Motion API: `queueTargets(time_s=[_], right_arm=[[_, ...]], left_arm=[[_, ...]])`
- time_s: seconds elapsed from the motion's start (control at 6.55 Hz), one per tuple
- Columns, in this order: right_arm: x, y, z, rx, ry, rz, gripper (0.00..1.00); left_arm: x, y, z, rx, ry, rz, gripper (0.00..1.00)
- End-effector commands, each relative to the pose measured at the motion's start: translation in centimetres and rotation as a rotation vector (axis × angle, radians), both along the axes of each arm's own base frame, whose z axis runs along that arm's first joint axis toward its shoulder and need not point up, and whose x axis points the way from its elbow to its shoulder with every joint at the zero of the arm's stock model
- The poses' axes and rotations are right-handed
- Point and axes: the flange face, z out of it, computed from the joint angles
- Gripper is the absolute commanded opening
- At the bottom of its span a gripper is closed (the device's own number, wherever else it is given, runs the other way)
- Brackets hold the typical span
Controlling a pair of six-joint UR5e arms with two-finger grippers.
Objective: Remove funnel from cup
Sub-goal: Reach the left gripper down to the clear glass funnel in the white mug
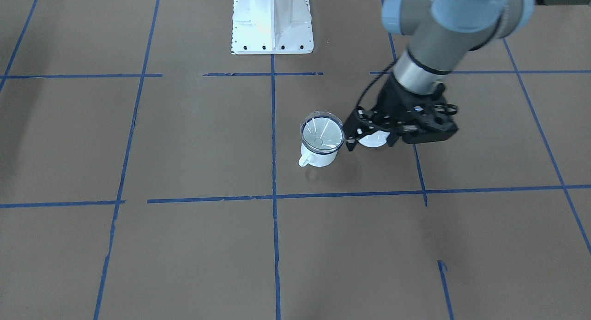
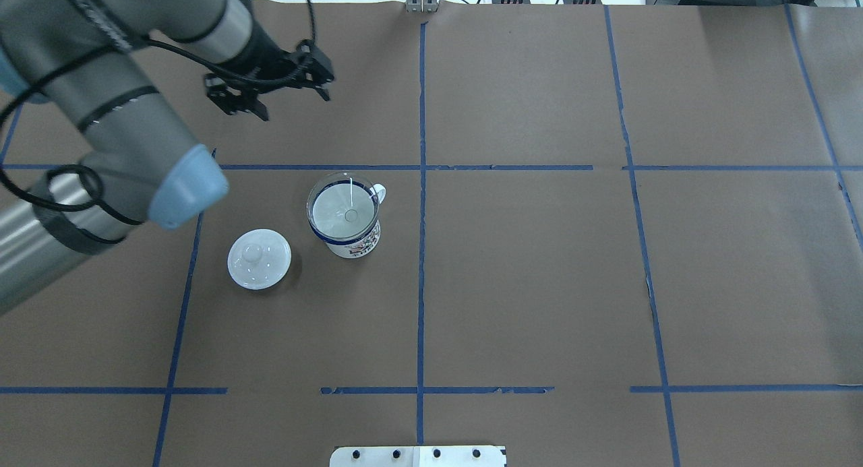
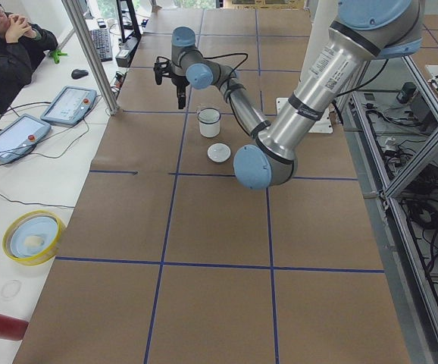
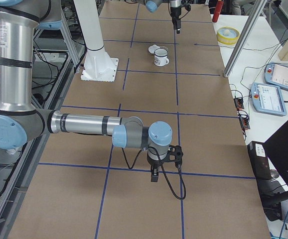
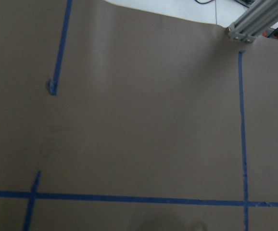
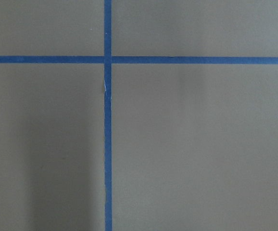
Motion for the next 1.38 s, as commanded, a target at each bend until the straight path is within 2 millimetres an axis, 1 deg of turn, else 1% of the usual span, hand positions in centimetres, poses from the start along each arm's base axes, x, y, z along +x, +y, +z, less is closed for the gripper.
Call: queueTargets(time_s=[0.0, 0.15, 0.31, 0.46, 0.61, 0.76, 0.92, 1.22], right_arm=[[0.0, 0.0, 0.0, 0.000, 0.000, 0.000, 1.00], [0.0, 0.0, 0.0, 0.000, 0.000, 0.000, 1.00], [0.0, 0.0, 0.0, 0.000, 0.000, 0.000, 1.00], [0.0, 0.0, 0.0, 0.000, 0.000, 0.000, 1.00], [0.0, 0.0, 0.0, 0.000, 0.000, 0.000, 1.00], [0.0, 0.0, 0.0, 0.000, 0.000, 0.000, 1.00], [0.0, 0.0, 0.0, 0.000, 0.000, 0.000, 1.00], [0.0, 0.0, 0.0, 0.000, 0.000, 0.000, 1.00]], left_arm=[[10.1, 2.0, -3.5, -0.106, -0.053, 0.003, 1.00], [12.2, 2.8, -2.2, -0.121, -0.075, 0.028, 1.00], [13.6, 3.8, -1.3, -0.128, -0.089, 0.051, 0.96], [14.0, 4.1, -1.2, -0.127, -0.091, 0.059, 0.88], [14.1, 4.2, -0.8, -0.124, -0.097, 0.065, 0.70], [14.0, 4.2, 0.0, -0.126, -0.105, 0.067, 0.57], [13.9, 4.3, 0.9, -0.123, -0.113, 0.073, 0.55], [13.8, 4.4, 1.1, -0.119, -0.117, 0.076, 0.55]])
